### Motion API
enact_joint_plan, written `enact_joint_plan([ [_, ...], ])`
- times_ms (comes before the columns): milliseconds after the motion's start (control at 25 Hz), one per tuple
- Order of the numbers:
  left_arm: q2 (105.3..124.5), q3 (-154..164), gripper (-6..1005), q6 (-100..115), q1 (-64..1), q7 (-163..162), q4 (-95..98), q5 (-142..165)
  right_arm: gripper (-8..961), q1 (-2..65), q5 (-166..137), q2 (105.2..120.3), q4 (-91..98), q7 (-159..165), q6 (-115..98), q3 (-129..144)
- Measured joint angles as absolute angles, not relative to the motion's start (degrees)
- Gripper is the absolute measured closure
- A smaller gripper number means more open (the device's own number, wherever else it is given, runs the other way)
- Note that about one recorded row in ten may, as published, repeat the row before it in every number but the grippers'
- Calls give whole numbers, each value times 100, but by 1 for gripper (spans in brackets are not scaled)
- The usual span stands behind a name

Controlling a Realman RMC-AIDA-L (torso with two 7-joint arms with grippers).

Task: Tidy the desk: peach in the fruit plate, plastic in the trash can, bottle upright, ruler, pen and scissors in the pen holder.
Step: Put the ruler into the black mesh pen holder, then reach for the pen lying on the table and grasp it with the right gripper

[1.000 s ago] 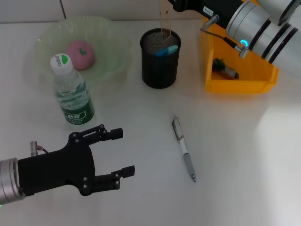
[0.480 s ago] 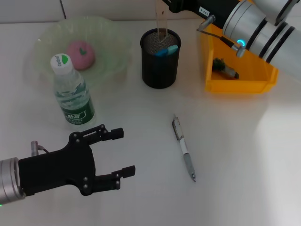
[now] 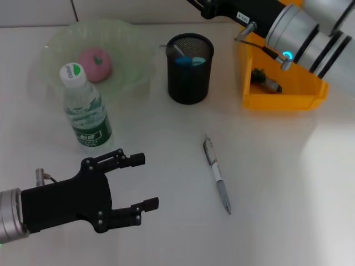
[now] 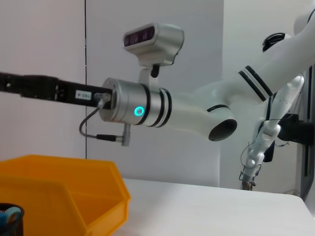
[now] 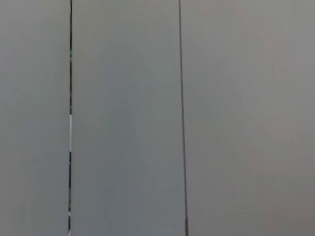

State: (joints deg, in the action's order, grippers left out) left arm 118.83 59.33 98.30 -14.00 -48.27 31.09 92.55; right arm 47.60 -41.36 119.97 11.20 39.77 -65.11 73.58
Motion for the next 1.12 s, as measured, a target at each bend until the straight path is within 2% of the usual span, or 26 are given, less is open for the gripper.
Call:
enact_joint_plan([
  [120,11874,5931,195,9840,-1389,-4826,3110,9255,422,4229,-4140,11975,1615,4336,-7018,7367],
  [160,11873,5932,195,9841,-1388,-4826,3111,9258,410,3587,-4392,11931,2480,5135,-6996,7442],
  [200,11869,5932,195,9842,-1387,-4825,3113,9265,397,3587,-4392,11931,2480,5135,-6996,7442],
  [320,11864,5932,195,9838,-1387,-4825,3116,9279,360,2499,-5556,11902,4590,7165,-6259,7494],
  [440,11863,5934,195,9824,-1391,-4825,3120,9285,303,1833,-8037,11983,7179,10049,-5981,7260],
  [520,11864,5933,195,9776,-1410,-4825,3119,9287,265,1842,-9655,11986,8240,11682,-6370,7092],
  [560,11867,5937,195,9756,-1418,-4825,3117,9290,247,2076,-11159,11951,9005,13224,-7271,6865],
  [880,11874,5953,197,9693,-1479,-4860,3111,9299,115,2790,-13300,11927,9639,15708,-9552,6813],
  [1120,11864,5969,197,9692,-1533,-4880,3114,9299,121,3057,-14053,11943,9559,16497,-9930,7740],
])
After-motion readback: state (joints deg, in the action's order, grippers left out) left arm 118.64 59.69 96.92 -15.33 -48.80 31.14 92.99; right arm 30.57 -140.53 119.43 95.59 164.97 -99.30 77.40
